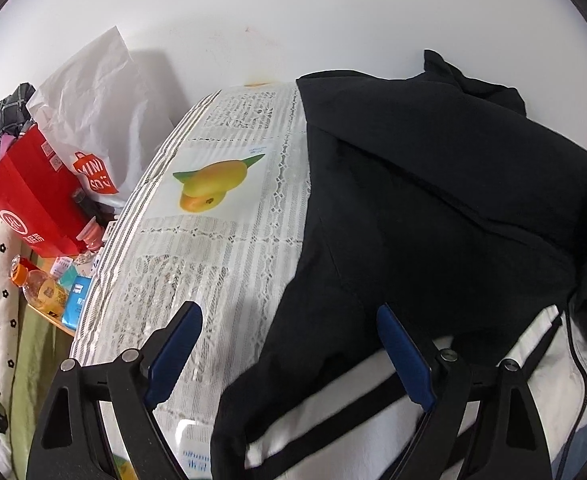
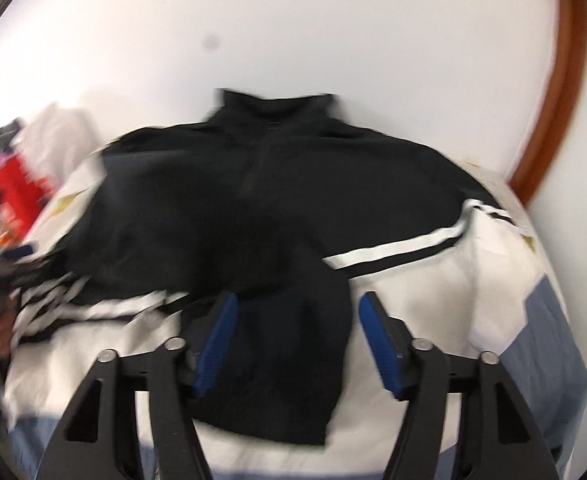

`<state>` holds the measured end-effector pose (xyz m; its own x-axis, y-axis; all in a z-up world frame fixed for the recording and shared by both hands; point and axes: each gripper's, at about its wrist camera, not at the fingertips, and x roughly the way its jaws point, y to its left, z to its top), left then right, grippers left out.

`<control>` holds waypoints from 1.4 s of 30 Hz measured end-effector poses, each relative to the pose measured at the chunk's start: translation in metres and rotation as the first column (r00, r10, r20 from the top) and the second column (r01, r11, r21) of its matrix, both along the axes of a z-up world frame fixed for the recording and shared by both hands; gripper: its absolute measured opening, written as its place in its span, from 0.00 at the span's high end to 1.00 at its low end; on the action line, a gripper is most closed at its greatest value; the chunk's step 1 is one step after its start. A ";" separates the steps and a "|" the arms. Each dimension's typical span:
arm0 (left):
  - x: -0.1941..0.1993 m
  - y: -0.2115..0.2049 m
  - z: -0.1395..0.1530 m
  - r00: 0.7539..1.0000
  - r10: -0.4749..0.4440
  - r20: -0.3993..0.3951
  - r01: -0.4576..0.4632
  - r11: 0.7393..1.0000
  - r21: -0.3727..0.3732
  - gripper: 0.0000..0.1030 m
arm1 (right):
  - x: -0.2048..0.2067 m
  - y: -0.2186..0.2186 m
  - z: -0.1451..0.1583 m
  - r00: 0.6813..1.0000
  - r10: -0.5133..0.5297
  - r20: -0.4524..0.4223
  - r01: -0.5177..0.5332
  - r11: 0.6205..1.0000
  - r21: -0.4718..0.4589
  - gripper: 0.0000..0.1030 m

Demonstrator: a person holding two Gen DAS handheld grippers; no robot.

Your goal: Fold large clothes

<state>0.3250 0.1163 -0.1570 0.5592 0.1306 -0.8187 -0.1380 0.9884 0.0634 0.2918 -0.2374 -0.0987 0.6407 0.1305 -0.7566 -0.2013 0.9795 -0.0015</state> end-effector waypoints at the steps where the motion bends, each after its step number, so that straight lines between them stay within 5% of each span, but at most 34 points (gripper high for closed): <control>1: -0.002 -0.001 0.001 1.000 -0.004 0.000 0.004 1.000 -0.001 0.14 | -0.010 0.005 0.000 0.999 0.034 0.000 -0.034 0.999 0.016 0.33; 5: -0.010 -0.004 0.004 1.000 -0.010 -0.003 0.010 1.000 0.003 0.14 | -0.031 0.028 -0.020 0.985 0.167 -0.040 -0.166 0.986 0.031 0.30; 9: -0.014 -0.004 0.003 1.000 -0.014 -0.006 0.014 1.000 0.000 0.14 | -0.027 0.040 -0.048 0.987 0.146 -0.073 -0.151 0.986 -0.066 0.31; 11: -0.014 -0.004 0.001 1.000 -0.013 -0.007 0.013 1.000 0.009 0.14 | -0.021 0.041 -0.056 0.992 0.108 -0.059 -0.115 0.984 -0.134 0.45; 13: -0.012 -0.004 -0.001 1.000 -0.010 -0.010 0.010 1.000 0.012 0.14 | -0.012 0.036 -0.058 0.992 0.094 -0.084 -0.105 0.987 -0.126 0.84; 14: -0.010 -0.004 -0.002 1.000 -0.005 -0.008 0.005 1.000 0.016 0.14 | -0.006 0.034 -0.056 0.991 0.096 -0.095 -0.106 0.989 -0.106 0.88; 18: -0.006 -0.001 -0.001 1.000 0.005 0.007 -0.005 1.000 0.027 0.14 | 0.007 0.022 -0.031 0.996 0.080 -0.045 -0.084 0.992 -0.096 0.91; 23: 0.000 0.000 0.001 1.000 0.011 0.025 -0.012 0.999 0.044 0.14 | 0.029 -0.034 0.032 0.998 -0.005 0.057 0.001 0.998 0.064 0.91; 28: 0.005 0.002 0.004 0.999 0.015 0.052 -0.018 0.998 0.055 0.14 | 0.057 -0.101 0.080 0.985 -0.148 0.084 0.126 0.967 0.222 0.91; 34: 0.012 0.002 0.002 0.999 0.022 0.047 -0.024 0.999 0.044 0.14 | 0.062 -0.133 0.091 0.992 -0.121 0.035 0.097 0.910 0.402 0.91; 39: 0.013 -0.003 0.002 0.999 0.012 0.043 -0.013 0.999 0.041 0.14 | 0.072 -0.139 0.046 0.985 -0.158 -0.070 0.171 0.940 0.296 0.81; 42: 0.012 -0.008 0.006 0.999 -0.001 0.048 -0.001 0.999 0.036 0.14 | 0.081 -0.131 0.018 0.963 -0.271 -0.011 0.271 0.963 0.007 0.67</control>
